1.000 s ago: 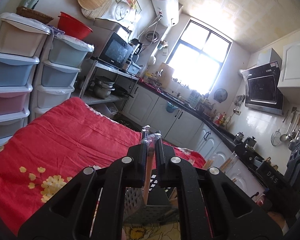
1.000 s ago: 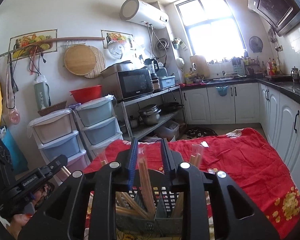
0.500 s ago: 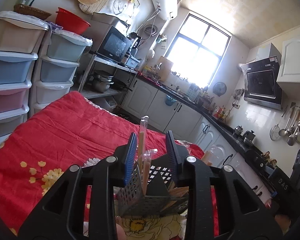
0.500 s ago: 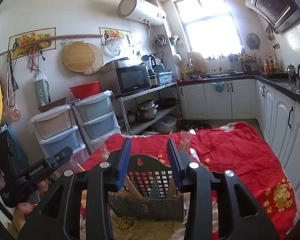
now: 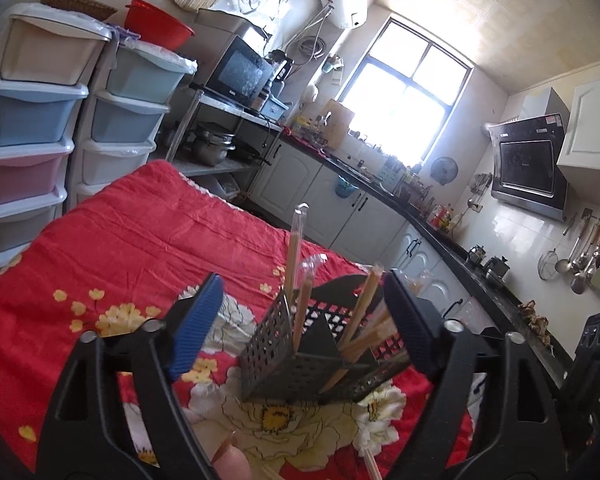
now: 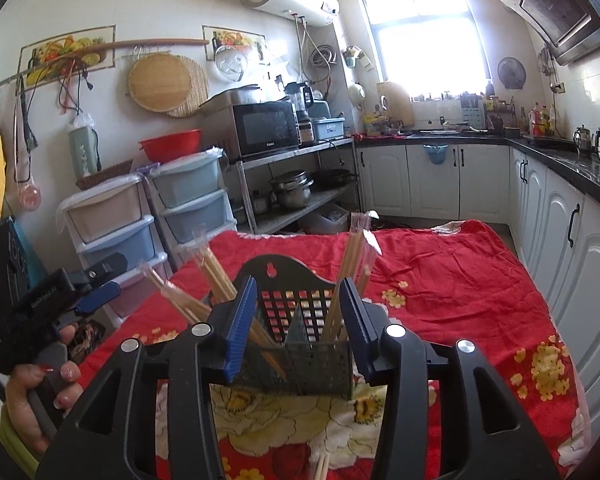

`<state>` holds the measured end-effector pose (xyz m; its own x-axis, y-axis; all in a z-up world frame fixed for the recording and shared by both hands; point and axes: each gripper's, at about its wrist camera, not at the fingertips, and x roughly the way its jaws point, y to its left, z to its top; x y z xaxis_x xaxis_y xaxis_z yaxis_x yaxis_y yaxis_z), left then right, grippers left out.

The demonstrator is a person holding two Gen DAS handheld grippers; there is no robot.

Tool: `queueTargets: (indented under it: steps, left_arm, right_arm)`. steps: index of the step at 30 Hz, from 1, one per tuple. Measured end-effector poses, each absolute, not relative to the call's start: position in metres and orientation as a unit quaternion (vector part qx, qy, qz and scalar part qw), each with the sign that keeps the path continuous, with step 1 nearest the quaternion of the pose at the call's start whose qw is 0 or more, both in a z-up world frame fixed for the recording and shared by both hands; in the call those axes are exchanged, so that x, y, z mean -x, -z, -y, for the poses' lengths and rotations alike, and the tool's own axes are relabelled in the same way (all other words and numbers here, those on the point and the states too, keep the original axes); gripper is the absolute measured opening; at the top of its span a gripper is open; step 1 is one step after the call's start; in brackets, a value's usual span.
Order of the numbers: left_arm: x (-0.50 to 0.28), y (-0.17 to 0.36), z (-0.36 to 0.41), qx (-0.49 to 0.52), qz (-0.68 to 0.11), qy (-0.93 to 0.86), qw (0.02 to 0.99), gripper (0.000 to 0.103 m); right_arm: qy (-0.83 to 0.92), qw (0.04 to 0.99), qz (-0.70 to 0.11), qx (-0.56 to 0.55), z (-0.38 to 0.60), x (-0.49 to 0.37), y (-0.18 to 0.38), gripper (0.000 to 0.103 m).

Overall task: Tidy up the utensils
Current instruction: 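Move both tools back toward the last chopsticks on the cloth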

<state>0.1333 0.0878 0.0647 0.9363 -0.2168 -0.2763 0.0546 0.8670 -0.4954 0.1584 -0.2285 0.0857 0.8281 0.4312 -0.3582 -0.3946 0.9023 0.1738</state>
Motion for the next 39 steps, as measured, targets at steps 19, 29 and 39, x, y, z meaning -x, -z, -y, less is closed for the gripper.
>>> queueTargets:
  steps: [19,29,39]
  left_arm:
    - [-0.102,-0.058,-0.08,0.244,-0.181,0.074,0.95,0.092]
    - [-0.097,-0.051,-0.076,0.242,-0.195,0.077,0.948,0.092]
    - [-0.095,-0.033,-0.071,0.23,-0.224,0.076,0.944,0.092]
  right_arm:
    - [-0.232,0.95,-0.204,-0.035,0.233,-0.126,-0.079,0.055]
    - [-0.232,0.948,-0.216,-0.025,0.233,-0.118,-0.072,0.056]
    - [-0.229,0.943,-0.241,-0.019,0.235,-0.116,-0.056,0.056]
